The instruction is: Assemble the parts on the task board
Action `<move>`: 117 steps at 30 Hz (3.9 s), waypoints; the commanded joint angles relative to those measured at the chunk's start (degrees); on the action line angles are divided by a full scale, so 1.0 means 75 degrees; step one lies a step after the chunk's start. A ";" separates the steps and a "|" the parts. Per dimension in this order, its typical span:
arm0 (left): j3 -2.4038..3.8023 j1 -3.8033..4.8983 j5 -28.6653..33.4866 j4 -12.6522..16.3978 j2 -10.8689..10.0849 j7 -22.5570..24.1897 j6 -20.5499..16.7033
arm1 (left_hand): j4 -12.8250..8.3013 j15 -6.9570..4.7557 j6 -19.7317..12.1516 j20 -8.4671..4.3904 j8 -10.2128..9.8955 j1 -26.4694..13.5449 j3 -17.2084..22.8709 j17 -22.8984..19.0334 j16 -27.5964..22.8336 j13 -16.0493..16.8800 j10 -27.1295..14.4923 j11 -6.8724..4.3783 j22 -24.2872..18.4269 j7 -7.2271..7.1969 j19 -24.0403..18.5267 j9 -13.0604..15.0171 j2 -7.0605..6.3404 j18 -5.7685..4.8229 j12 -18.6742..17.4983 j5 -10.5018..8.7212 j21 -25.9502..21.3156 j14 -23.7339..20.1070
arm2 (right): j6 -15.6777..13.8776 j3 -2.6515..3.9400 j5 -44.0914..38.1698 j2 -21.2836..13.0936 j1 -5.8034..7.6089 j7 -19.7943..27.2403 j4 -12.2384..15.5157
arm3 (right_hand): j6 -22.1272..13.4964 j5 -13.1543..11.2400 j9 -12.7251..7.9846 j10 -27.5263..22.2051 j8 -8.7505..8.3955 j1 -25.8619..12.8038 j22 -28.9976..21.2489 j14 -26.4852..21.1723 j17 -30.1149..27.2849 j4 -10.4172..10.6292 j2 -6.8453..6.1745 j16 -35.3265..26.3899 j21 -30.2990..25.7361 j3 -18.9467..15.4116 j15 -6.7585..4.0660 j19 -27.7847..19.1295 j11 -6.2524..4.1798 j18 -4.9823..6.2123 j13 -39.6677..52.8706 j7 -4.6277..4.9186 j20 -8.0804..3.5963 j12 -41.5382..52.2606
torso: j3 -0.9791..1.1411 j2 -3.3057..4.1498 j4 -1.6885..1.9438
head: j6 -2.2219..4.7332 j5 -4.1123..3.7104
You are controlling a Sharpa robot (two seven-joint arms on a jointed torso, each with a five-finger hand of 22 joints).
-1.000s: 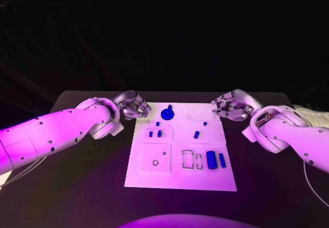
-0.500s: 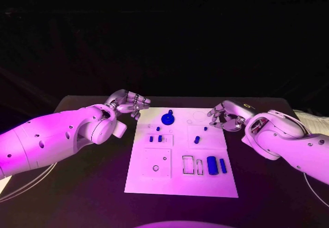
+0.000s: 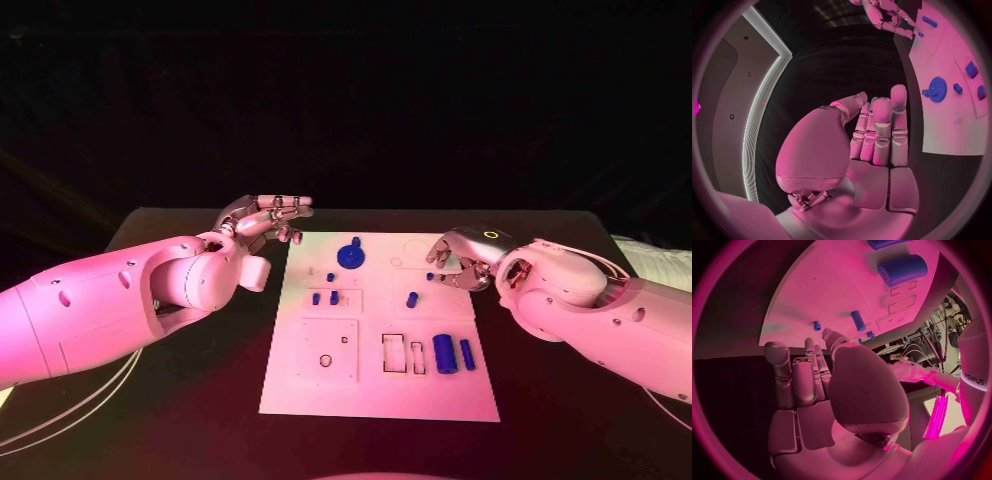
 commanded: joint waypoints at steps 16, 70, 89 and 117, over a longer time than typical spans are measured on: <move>-0.0001 0.0007 0.0365 0.0135 -0.0045 0.0393 0.0226 | -0.0025 0.0009 0.0064 -0.0012 0.0016 0.0010 -0.0086 -0.0042 -0.0051 0.0014 0.0011 -0.0034 -0.0042 -0.0030 -0.0050 -0.0001 0.0084 0.0093 0.0055 -0.0008 -0.0074 -0.0064 | 0.0732 -0.0139 -0.0767 0.0428 -0.0005 -0.0185 -0.0387 | 0.0195 -0.0288 0.0019 0.0188 0.0001 0.0069 0.0137 0.0354 0.0050 -0.0142 0.0142 0.0038 0.0049 0.0418 -0.0053 0.0071 -0.0080 0.0119 -0.0389 -0.0097 -0.0065 -0.0129 | 0.0013 0.0005 0.0005 | -0.0030 -0.0050; -0.0003 0.0001 0.0231 0.0066 0.0001 0.0272 0.0410 | -0.0250 0.0005 0.0042 -0.0034 -0.0007 0.0217 -0.0148 -0.0197 -0.0126 0.0004 -0.0099 -0.0012 -0.0082 -0.0006 -0.0038 -0.0012 0.0072 0.0090 0.0120 0.0044 -0.0133 -0.0133 | -0.0796 0.0003 -0.0764 0.0014 -0.0068 -0.0558 0.0769 | 0.1033 -0.0935 0.0236 0.1350 0.0161 -0.0129 0.1339 0.0427 0.0050 -0.1004 0.0476 0.0139 0.0967 0.1278 -0.0152 0.0719 -0.0185 -0.0093 -0.0731 -0.0140 -0.0111 -0.0328 | 0.0010 -0.0002 -0.0015 | -0.0149 -0.0117; -0.0003 0.0000 0.0231 0.0047 0.0134 0.0269 0.0469 | -0.0257 0.0008 0.0035 -0.0033 -0.0011 0.0216 -0.0155 -0.0215 -0.0136 0.0002 -0.0109 -0.0008 -0.0082 -0.0002 -0.0039 -0.0013 0.0070 0.0088 0.0122 0.0047 -0.0136 -0.0142 | -0.0440 -0.0098 -0.0516 0.0918 -0.0818 -0.0347 0.1733 | 0.1005 -0.0922 0.0237 0.1333 0.0127 -0.0138 0.1357 0.0425 -0.0013 -0.1048 0.0503 0.0104 0.0987 0.1311 -0.0144 0.0726 -0.0170 -0.0093 -0.0743 -0.0116 -0.0104 -0.0393 | -0.0013 -0.0003 -0.0010 | -0.0349 0.0190; -0.0004 0.0000 0.0231 0.0039 0.0147 0.0197 0.0545 | -0.0277 0.0015 0.0018 -0.0031 -0.0023 0.0220 -0.0169 -0.0247 -0.0153 -0.0004 -0.0143 0.0002 -0.0085 0.0007 -0.0044 -0.0017 0.0073 0.0085 0.0126 0.0053 -0.0144 -0.0162 | -0.0133 -0.0179 -0.0697 0.1513 -0.1332 -0.0280 0.1141 | 0.0985 -0.0910 0.0238 0.1321 0.0104 -0.0141 0.1348 0.0424 -0.0030 -0.1088 0.0516 0.0102 0.0986 0.1332 -0.0135 0.0715 -0.0155 -0.0090 -0.0748 -0.0099 -0.0098 -0.0436 | 0.0002 0.0004 -0.0008 | -0.0488 0.0367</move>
